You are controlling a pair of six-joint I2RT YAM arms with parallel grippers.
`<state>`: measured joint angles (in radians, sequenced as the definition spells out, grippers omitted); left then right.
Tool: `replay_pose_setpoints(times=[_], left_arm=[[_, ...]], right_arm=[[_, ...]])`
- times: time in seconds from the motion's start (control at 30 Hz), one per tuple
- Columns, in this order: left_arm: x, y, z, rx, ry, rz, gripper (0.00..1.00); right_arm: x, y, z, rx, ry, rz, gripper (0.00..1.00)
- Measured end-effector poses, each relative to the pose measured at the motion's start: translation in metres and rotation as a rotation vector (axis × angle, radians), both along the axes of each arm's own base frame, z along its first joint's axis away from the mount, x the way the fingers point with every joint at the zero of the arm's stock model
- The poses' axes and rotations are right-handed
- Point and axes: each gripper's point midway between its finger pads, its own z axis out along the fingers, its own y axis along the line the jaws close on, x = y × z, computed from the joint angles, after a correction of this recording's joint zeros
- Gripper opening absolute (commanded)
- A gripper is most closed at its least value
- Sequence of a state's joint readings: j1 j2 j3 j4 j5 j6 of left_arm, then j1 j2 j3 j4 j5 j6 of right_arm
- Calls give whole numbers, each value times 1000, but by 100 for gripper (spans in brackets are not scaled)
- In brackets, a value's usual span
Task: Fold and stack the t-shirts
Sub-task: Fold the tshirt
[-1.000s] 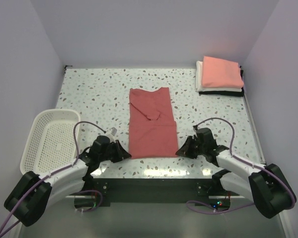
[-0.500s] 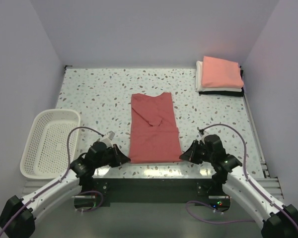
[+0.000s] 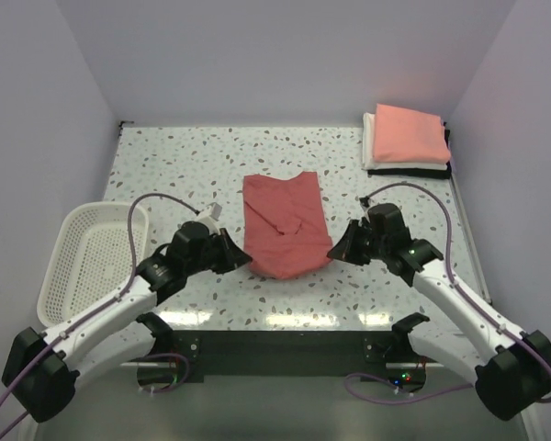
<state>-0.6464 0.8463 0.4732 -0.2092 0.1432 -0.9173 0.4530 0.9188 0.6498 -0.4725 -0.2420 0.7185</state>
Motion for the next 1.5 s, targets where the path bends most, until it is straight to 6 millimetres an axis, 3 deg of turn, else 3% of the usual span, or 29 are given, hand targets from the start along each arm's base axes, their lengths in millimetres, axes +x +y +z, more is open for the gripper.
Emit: replay_pose_setpoints(times=[0.17,0.3,0.47,0.7,0.87,0.9,1.0,1.07,1.23,1.33,1.43,1.5], left_arm=[[47,-6,17,8,-1,42,0],[88,1,16,-4,9,98,0],[145,-3,20,-25,24,128,0],[241,-3,30,-95,1,153,0],[310,6,17,-133,-6,163,0],[322,9,11,-140,-4,165,0],[355,18,-7,-162,-8,168,0],[370,27,-24,-173,-2,173,1],[387,54,-54,-193,22,200,6],[394,70,-48,-216,-11,210,10],[402,85,-40,-227,-57,223,31],[404,96,-38,-234,-74,240,33]], right_arm=[[38,10,9,-35,13,-12,1],[82,15,14,-38,11,-46,1],[144,18,10,-42,34,-94,0],[243,27,2,11,41,-122,0],[307,30,-6,60,12,-136,0],[322,31,-10,74,2,-135,2],[361,38,-22,110,-27,-132,20],[384,42,-32,131,-45,-128,40],[415,43,-47,148,-80,-124,58],[418,38,-44,144,-94,-126,60],[415,32,-41,122,-108,-131,61],[405,26,-41,94,-104,-136,63]])
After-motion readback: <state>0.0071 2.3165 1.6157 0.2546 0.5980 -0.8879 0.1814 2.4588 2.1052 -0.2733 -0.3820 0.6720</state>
